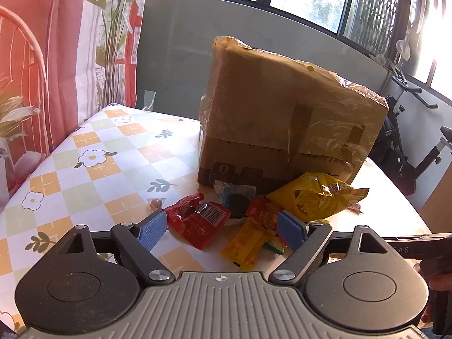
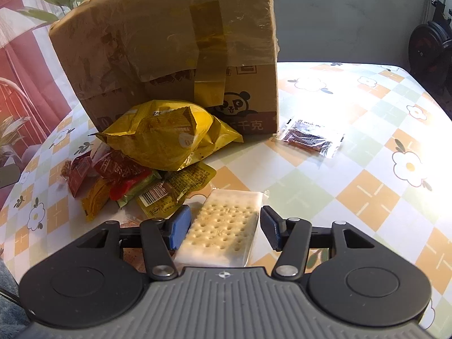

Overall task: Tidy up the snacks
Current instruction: 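Move both tools back down to the remaining snacks, right tool toward the cracker pack, then grasp the white cracker pack with the right tool while the left tool grasps a small jerky packet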

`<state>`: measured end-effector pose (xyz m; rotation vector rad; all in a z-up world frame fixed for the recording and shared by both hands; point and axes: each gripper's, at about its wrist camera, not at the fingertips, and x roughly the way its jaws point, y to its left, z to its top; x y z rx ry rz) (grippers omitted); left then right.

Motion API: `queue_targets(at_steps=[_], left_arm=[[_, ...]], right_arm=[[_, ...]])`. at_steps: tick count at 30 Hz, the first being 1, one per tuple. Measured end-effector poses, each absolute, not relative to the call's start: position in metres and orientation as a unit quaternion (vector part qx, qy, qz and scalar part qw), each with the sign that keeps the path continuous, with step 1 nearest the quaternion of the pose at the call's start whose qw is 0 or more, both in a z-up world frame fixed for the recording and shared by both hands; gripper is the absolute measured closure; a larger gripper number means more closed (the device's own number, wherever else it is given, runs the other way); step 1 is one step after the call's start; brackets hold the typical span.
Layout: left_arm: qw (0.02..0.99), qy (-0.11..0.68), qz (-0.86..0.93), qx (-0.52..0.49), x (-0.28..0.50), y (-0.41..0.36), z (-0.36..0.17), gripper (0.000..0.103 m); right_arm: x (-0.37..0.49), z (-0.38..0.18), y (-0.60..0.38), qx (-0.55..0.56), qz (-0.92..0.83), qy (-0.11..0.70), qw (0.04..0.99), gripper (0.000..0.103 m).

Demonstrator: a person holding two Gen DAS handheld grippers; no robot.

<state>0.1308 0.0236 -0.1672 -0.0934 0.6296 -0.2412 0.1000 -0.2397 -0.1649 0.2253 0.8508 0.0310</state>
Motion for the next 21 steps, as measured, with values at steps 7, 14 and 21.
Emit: queue_targets(at_steps=[7,14,21], left_arm=[[0.946,0.303,-0.105,-0.054,0.131,0.029,-0.166,0.017],[0.946,0.304,-0.098,-0.058,0.134,0.031,-0.166,0.017],[0.945,0.309,-0.091,-0.056,0.140,0.034,-0.169,0.017]], right_arm=[[0.099,-0.168,-0.244,0.126,0.027,0.418,0.899,0.049],[0.100,-0.167,-0.243,0.107,0.036,0.408,0.906,0.053],[0.102,-0.168,-0.247,0.075,0.031,0.390,0.917,0.053]])
